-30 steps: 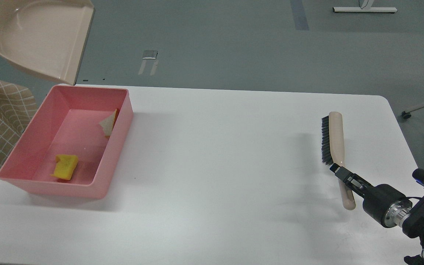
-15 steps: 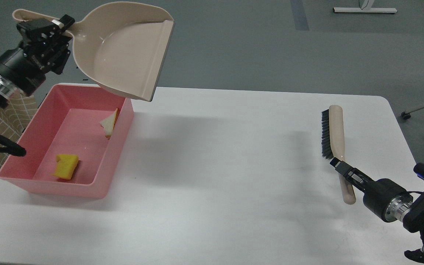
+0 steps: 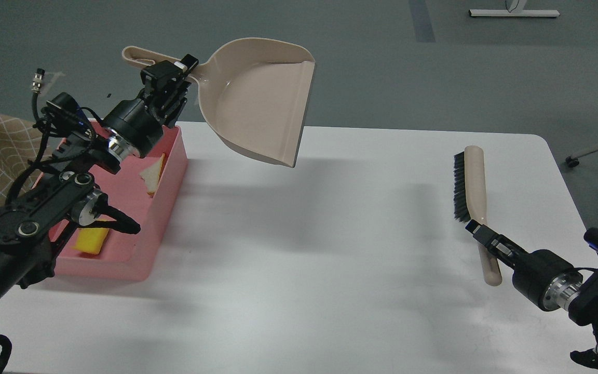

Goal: Sweep and dump garbage into bin
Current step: 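Bring the empty dustpan back and lower it onto the table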

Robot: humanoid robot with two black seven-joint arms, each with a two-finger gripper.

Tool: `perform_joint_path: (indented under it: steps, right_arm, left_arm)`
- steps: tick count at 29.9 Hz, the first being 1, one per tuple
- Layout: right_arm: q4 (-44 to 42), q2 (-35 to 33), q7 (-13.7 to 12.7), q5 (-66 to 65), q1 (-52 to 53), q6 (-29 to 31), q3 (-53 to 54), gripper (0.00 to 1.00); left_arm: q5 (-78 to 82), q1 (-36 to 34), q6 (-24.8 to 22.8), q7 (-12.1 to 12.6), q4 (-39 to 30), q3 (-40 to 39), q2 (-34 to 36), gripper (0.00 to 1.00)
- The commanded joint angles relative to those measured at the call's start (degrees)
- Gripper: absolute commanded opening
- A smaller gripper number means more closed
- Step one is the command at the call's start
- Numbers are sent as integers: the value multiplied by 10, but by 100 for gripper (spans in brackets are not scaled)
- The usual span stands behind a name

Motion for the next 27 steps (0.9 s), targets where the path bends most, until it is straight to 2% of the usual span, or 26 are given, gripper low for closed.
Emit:
perform_joint_path:
  steps: [1,7,9,13,20,24,27]
  right_arm:
    - [-1,0,0,-2,0,0,0,25]
    - [-4,-1,0,-2,0,0,0,25]
    - [-4,-1,0,-2,1,0,0,25]
    - [-5,-1,0,-2,0,0,0,25]
    - [-5,-1,0,-3,0,0,2,25]
    - [-5,0,0,-2,0,0,2,25]
    - [-5,0,0,-2,0,0,2,25]
  left_arm:
    - [0,-2,40,1,-6,61,-9,0]
    - [0,0,90,4,-6,133,-26,0]
    - [-1,2,108,13,-6,145,-43,0]
    - [-2,0,112,28,-6,143,-66,1]
    - [-4,-1,161,56,-3,146,-125,1]
    - [-4,5,169,57,4,147,-143,1]
    - [-4,6,198,57,17,168,-155,1]
